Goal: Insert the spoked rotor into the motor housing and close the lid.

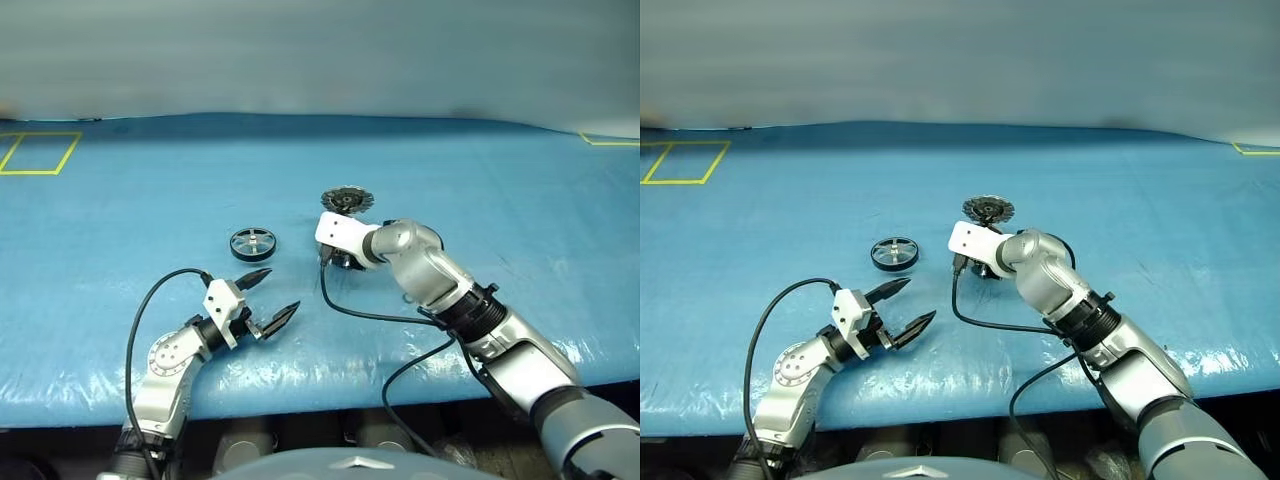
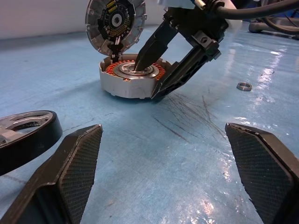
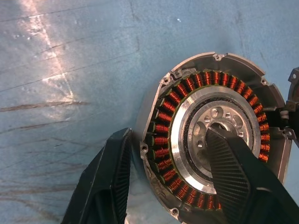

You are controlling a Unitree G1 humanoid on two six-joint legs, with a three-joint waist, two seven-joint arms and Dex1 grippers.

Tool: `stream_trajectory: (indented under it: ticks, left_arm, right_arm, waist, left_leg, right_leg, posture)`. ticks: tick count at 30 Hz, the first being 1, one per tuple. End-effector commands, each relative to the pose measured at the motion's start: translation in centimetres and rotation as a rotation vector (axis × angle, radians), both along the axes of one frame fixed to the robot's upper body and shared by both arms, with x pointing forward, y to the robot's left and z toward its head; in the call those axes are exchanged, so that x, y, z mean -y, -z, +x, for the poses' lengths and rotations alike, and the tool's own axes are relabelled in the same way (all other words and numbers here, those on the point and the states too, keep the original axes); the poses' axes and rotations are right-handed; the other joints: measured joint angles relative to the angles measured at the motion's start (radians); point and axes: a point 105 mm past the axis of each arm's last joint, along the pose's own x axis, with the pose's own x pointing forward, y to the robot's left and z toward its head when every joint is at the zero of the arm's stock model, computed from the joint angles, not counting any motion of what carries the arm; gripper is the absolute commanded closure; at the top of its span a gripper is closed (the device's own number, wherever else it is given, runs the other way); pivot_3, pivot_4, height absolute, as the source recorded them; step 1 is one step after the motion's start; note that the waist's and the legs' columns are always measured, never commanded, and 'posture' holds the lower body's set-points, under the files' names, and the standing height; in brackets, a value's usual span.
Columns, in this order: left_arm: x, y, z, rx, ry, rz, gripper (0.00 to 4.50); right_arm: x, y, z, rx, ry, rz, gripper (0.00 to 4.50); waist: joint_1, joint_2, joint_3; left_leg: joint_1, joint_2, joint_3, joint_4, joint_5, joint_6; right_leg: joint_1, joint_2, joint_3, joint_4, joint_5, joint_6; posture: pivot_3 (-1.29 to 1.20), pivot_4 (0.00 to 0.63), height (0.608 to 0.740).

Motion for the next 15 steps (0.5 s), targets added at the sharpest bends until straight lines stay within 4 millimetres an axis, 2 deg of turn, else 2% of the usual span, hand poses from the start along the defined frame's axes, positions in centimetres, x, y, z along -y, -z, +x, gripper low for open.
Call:
stream_trajectory:
  ticks: [1, 4, 8, 15]
  left_arm:
    - [0.3, -0.5, 0.1, 0.034, 0.014, -0.007, 0.00]
    - [0.3, -0.3, 0.1, 0.028, 0.014, -0.016, 0.00]
    - [0.3, 0.0, 0.2, 0.021, 0.026, -0.008, 0.00]
    - [0.5, 0.0, 0.3, 0.020, 0.037, -0.011, 0.00]
  right_arm:
    - [-0.1, 0.6, -2.5, -0.097, -0.029, 0.032, 2.44]
    - [0.1, 0.8, -4.4, -0.120, -0.066, 0.021, 2.44]
    - [-0.6, 0.9, -6.8, -0.167, -0.143, 0.037, 2.44]
    - [-1.0, 1.4, -7.6, -0.159, -0.214, 0.017, 2.44]
  waist:
    - [0.000, 0.000, 0.000]
    - [0.001, 0.000, 0.000]
    - [0.000, 0.000, 0.000]
    - [-0.006, 0.000, 0.000]
  left_leg:
    - [0.000, 0.000, 0.000, 0.000, 0.000, 0.000]
    - [0.000, 0.000, -0.001, 0.000, 0.000, 0.000]
    - [0.000, 0.000, -0.001, 0.000, 0.000, 0.000]
    - [0.001, 0.001, -0.001, 0.000, 0.000, 0.000]
  right_leg:
    - [0.000, 0.000, 0.000, 0.000, 0.000, 0.000]
    - [0.000, 0.000, -0.001, 0.000, 0.000, 0.000]
    - [0.000, -0.001, -0.001, 0.000, -0.001, -0.001]
    - [-0.001, -0.001, -0.002, 0.000, -0.001, -0.001]
  posture:
    - [0.00, 0.150, 0.740]
    - [0.00, 0.150, 0.740]
    - [0.00, 0.150, 0.740]
    - [0.00, 0.150, 0.740]
